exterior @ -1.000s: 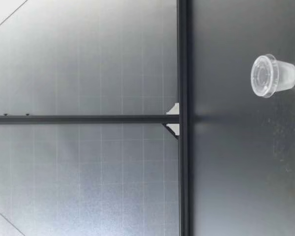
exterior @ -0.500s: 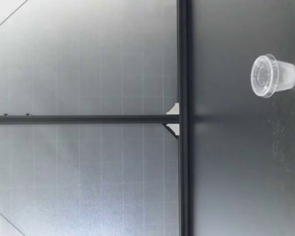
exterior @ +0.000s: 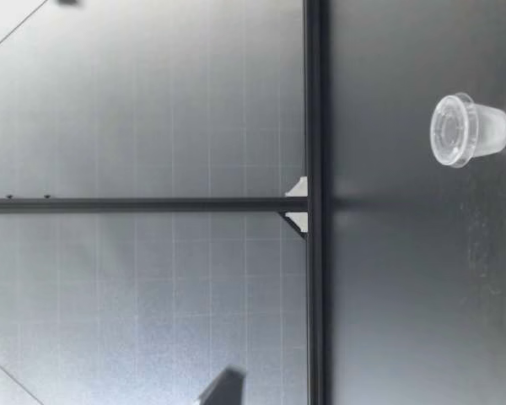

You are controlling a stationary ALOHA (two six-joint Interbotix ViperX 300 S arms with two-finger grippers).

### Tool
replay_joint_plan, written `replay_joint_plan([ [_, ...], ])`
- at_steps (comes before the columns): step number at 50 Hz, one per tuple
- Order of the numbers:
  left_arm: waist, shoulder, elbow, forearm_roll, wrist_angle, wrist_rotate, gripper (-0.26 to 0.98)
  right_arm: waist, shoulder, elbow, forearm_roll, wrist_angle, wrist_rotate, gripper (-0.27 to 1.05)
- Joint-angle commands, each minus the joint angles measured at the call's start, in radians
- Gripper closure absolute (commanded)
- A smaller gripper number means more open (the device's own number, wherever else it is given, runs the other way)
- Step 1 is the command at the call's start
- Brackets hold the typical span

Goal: Pick up the plastic cup and open its lid.

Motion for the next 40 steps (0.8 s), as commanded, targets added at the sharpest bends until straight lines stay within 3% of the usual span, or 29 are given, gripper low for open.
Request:
replay_joint_plan([
  [1, 0.006, 0.028, -0.037, -0.002, -0.008, 0.009, 0.88, -0.009, 0.054, -0.044, 0.002, -0.009, 0.002, 0.97],
  [9, 0.006, 0.077, -0.048, -0.002, -0.009, 0.005, 0.74, -0.012, 0.129, -0.077, 0.002, -0.003, 0.000, 0.97],
  [22, 0.005, 0.183, -0.092, 0.003, -0.011, 0.015, 0.19, -0.021, 0.236, -0.118, 0.002, 0.006, 0.000, 0.97],
  [40, 0.005, 0.459, -0.213, 0.029, -0.126, 0.020, 0.19, -0.044, 0.365, -0.173, 0.002, 0.104, 0.000, 0.97],
])
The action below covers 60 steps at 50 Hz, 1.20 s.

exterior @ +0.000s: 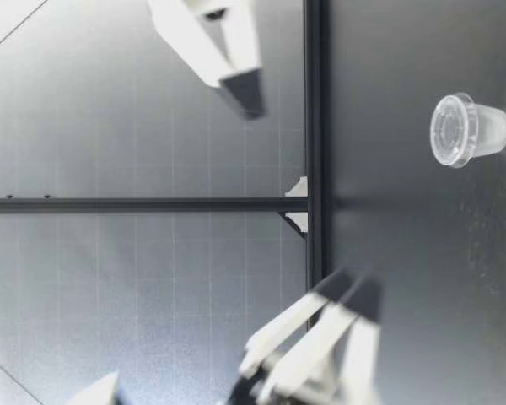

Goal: Pick up the plastic cup and open its lid.

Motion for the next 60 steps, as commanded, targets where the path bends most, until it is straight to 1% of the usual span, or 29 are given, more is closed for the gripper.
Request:
replay_joint_plan([
  [1, 0.003, 0.054, -0.051, 0.002, -0.037, 0.000, 0.19, -0.009, 0.021, -0.034, 0.002, 0.018, 0.002, 0.97],
  [11, 0.003, 0.147, -0.107, 0.002, -0.086, -0.002, 0.20, -0.009, 0.077, -0.063, 0.002, 0.075, 0.003, 0.97],
  [21, 0.003, 0.204, -0.149, 0.002, -0.089, -0.005, 0.20, -0.009, 0.110, -0.077, 0.002, 0.109, 0.005, 0.97],
  [41, 0.003, 0.279, -0.189, -0.006, -0.089, -0.009, 0.20, -0.009, 0.172, -0.078, 0.002, 0.140, 0.006, 0.97],
  [60, 0.003, 0.313, -0.225, -0.006, -0.089, -0.015, 0.20, -0.009, 0.216, -0.078, 0.002, 0.140, 0.008, 0.97],
])
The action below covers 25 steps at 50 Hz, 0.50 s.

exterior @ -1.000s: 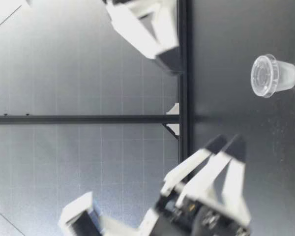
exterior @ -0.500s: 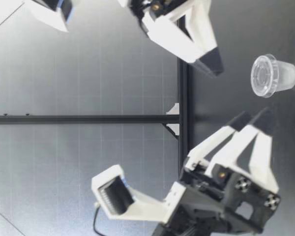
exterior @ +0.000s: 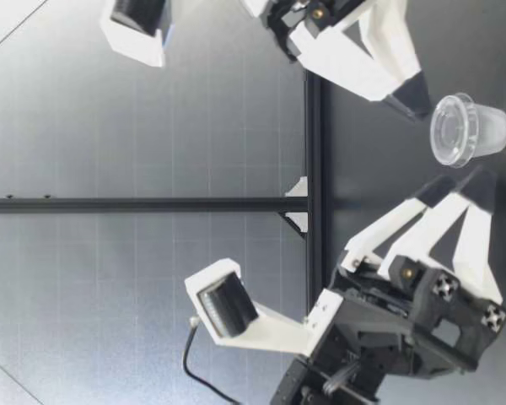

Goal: Pick up the plastic cup and open its lid.

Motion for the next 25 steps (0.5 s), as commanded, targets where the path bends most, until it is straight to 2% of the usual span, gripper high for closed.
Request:
replay_joint_plan([
  [1, 0.003, -0.012, -0.021, -0.002, -0.009, -0.002, 0.20, -0.006, -0.003, -0.017, 0.002, -0.005, 0.002, 0.97],
  [25, 0.003, 0.009, -0.041, 0.000, -0.011, -0.003, 0.20, -0.035, 0.005, -0.005, 0.017, -0.003, 0.002, 0.97],
])
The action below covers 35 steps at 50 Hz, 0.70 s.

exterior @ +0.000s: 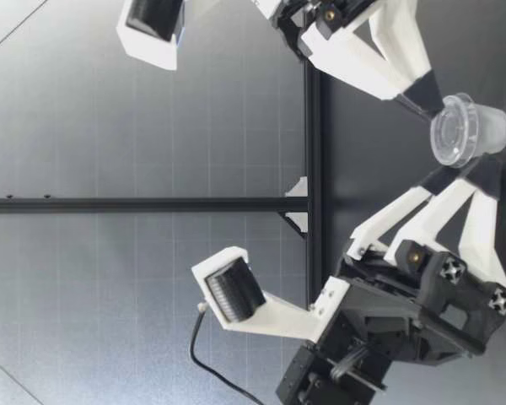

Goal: Pick up the plastic cup and open its lid.

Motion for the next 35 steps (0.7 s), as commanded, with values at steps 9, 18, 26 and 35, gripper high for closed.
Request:
replay_joint_plan([
  [9, 0.003, -0.017, -0.020, 0.002, -0.009, -0.003, 0.20, -0.026, -0.002, -0.008, 0.005, -0.003, 0.000, 0.97],
  [18, 0.003, -0.017, -0.025, 0.002, -0.008, -0.003, 0.20, -0.026, 0.017, -0.006, 0.005, -0.003, 0.002, 0.97],
  [26, 0.003, -0.015, -0.029, 0.002, -0.005, -0.003, 0.20, -0.026, 0.017, 0.005, 0.005, 0.017, 0.003, 0.97],
  [35, 0.003, -0.006, -0.048, 0.002, 0.002, -0.005, 0.20, -0.026, 0.017, 0.002, 0.005, 0.025, 0.006, 0.97],
])
